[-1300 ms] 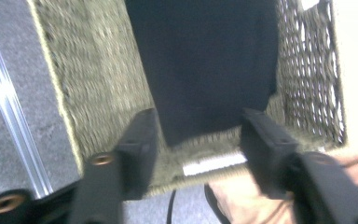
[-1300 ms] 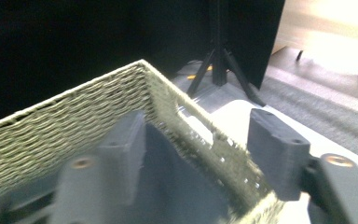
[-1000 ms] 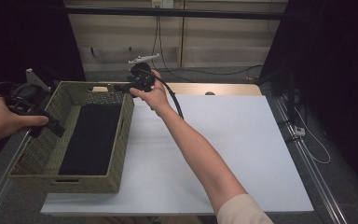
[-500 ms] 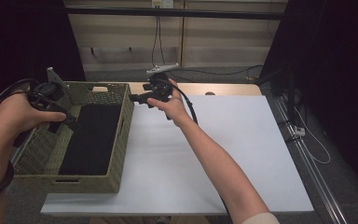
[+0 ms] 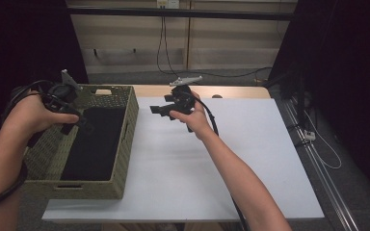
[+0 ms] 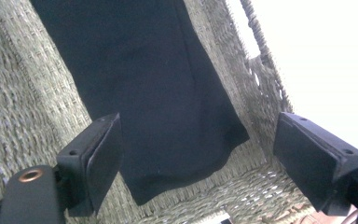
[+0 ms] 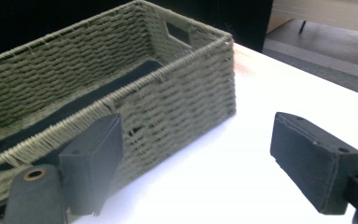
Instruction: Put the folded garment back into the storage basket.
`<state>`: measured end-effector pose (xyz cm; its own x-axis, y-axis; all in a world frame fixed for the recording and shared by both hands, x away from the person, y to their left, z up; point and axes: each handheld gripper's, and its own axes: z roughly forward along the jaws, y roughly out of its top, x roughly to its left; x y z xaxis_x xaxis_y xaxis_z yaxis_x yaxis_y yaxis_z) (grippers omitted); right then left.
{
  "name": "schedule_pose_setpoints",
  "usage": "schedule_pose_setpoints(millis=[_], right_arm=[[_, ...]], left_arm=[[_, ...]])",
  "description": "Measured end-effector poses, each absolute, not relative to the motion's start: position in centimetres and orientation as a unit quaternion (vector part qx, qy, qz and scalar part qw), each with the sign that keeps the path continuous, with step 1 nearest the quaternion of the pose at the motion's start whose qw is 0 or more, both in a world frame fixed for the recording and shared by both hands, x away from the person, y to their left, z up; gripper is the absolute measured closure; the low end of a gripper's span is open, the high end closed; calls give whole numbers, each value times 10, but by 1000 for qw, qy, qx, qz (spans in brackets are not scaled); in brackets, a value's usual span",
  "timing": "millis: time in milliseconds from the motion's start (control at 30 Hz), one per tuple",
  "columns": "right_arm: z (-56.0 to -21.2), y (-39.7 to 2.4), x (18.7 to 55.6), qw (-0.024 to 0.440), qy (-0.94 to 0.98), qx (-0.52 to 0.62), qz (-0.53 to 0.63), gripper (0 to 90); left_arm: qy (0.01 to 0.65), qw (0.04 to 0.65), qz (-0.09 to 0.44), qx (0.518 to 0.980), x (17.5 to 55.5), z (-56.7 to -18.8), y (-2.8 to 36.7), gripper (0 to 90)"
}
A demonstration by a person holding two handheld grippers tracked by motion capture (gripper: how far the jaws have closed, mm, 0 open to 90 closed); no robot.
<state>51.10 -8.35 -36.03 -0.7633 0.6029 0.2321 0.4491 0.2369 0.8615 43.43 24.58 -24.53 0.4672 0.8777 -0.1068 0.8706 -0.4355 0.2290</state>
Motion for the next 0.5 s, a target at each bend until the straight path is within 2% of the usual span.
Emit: schedule_pose_setpoints(millis=[500], right_arm=[[-371,-107,492,67,802,331,493,145]], left_arm=[[500,153,18,852,438,-250,238,138]])
